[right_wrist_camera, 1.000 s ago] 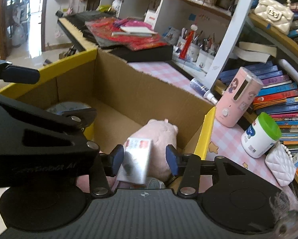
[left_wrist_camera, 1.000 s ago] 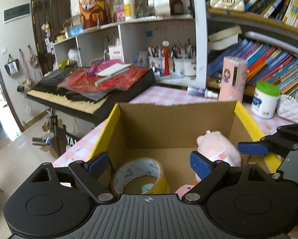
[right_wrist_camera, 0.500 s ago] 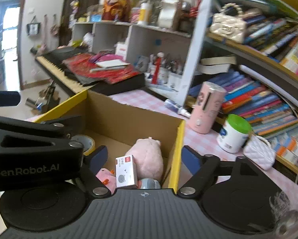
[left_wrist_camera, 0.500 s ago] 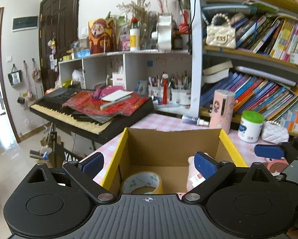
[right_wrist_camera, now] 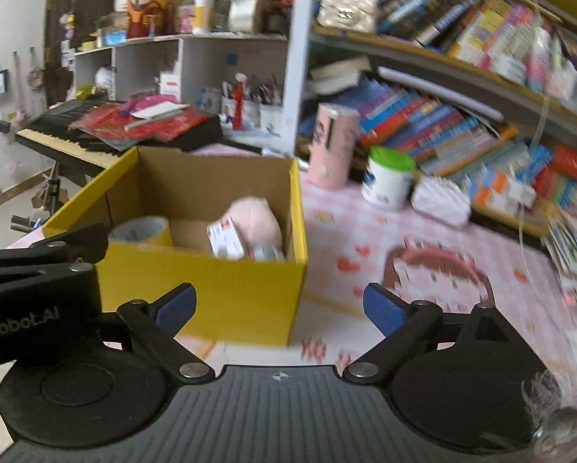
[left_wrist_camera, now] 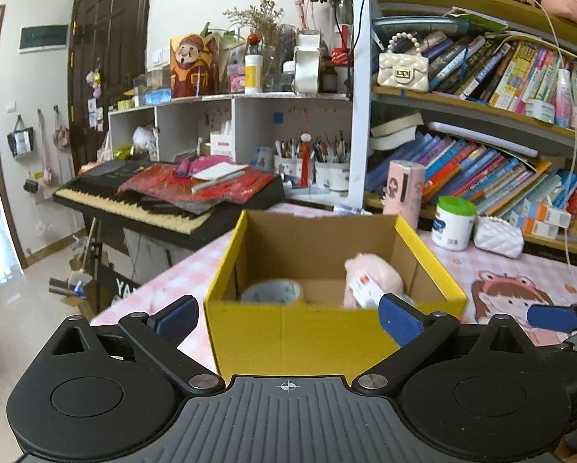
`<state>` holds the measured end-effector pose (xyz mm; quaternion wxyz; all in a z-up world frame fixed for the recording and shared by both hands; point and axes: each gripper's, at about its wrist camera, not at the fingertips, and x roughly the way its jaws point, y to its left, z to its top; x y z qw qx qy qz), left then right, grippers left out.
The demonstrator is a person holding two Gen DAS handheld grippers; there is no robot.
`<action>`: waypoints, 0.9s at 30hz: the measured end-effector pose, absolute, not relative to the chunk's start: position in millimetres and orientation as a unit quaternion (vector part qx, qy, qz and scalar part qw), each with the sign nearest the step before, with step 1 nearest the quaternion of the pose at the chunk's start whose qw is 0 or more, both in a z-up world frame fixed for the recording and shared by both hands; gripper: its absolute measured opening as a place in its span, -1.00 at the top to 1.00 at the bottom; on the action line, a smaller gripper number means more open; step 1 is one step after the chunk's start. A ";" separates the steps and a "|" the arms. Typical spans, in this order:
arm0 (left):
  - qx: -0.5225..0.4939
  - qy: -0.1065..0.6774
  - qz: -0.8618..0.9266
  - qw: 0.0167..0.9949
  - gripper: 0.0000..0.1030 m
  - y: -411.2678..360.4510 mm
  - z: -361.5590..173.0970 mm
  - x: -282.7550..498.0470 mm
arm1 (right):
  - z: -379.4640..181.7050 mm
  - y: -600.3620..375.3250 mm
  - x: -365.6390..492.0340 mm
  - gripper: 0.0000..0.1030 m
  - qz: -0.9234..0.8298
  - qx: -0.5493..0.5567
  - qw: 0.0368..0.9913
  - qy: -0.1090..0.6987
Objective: Organize objects
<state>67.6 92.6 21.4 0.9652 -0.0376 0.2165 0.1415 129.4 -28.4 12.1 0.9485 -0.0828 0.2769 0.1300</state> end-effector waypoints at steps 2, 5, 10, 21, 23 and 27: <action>-0.040 0.221 0.136 0.965 -0.96 89.7 18.7 57.8 | 8.7 -32.3 115.1 -0.83 0.119 -0.080 0.949 0.281; -0.042 0.229 0.123 0.965 -0.96 85.0 14.5 44.5 | 4.8 -38.3 97.5 -0.85 0.104 -0.080 0.949 0.286; -0.036 0.243 0.096 0.965 -0.97 74.6 9.1 29.8 | -3.4 -53.4 68.5 -0.91 0.074 -0.068 0.949 0.298; -0.015 0.255 0.038 0.966 -0.98 46.1 2.4 11.3 | -13.6 -88.1 28.1 -1.00 0.014 -0.042 0.950 0.310; -0.014 0.255 0.031 0.966 -0.98 43.2 2.0 10.4 | -13.4 -91.8 25.4 -1.00 0.007 -0.040 0.950 0.309; -0.009 0.255 0.018 0.967 -0.99 36.0 1.6 10.8 | -13.3 -99.7 21.9 -1.00 -0.003 -0.036 0.951 0.307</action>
